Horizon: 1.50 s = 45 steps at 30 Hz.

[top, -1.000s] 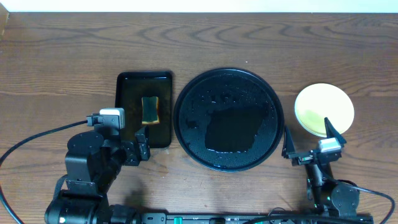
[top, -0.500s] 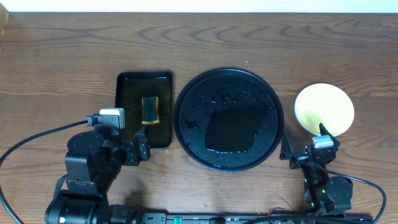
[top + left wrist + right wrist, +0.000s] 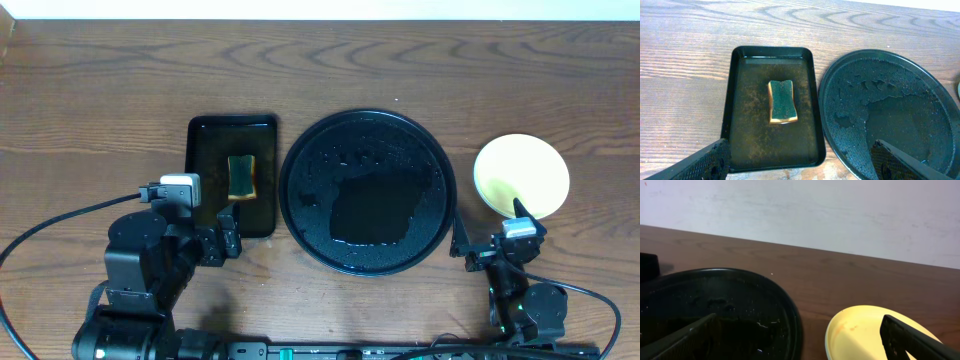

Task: Clean dirty plates on tray and stack at the side

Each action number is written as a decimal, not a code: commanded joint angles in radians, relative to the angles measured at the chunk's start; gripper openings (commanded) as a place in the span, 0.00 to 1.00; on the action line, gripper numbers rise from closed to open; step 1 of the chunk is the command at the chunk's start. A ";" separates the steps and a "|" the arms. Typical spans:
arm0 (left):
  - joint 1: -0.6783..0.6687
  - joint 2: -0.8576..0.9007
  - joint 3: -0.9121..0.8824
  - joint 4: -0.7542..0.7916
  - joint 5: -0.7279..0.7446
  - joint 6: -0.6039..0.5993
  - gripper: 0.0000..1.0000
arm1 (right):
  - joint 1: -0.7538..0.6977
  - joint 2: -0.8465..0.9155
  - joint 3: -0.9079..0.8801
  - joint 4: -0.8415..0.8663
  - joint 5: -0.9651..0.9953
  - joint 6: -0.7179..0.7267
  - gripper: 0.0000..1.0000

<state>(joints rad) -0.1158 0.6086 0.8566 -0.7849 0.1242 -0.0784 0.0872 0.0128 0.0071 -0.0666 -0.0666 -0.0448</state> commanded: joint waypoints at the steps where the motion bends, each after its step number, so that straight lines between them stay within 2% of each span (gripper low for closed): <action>1: 0.003 0.000 -0.006 0.002 -0.010 -0.006 0.90 | 0.006 -0.003 -0.002 -0.005 0.010 -0.001 0.99; 11: 0.013 -0.032 -0.013 -0.022 -0.055 -0.002 0.90 | 0.006 -0.003 -0.002 -0.004 0.010 -0.001 0.99; 18: 0.072 -0.195 -0.174 0.023 -0.054 -0.006 0.90 | 0.006 -0.003 -0.002 -0.005 0.010 -0.001 0.99; 24: 0.111 -0.391 -0.415 0.198 -0.054 -0.006 0.90 | 0.006 -0.003 -0.002 -0.004 0.010 -0.001 0.99; 27: 0.126 -0.513 -0.606 0.393 -0.054 -0.006 0.90 | 0.006 -0.003 -0.002 -0.005 0.010 -0.001 0.99; 35: 0.127 -0.589 -0.840 0.782 -0.058 -0.005 0.90 | 0.006 -0.003 -0.002 -0.005 0.010 -0.001 0.99; 41: 0.128 -0.608 -0.853 0.793 -0.061 0.058 0.90 | 0.006 -0.003 -0.002 -0.004 0.010 -0.001 0.99; 45: 0.128 -0.608 -0.853 0.716 -0.061 0.058 0.90 | 0.006 -0.003 -0.002 -0.005 0.010 -0.001 0.99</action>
<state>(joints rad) 0.0059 0.0109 0.0090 -0.0071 0.0673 -0.0471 0.0872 0.0128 0.0071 -0.0669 -0.0624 -0.0448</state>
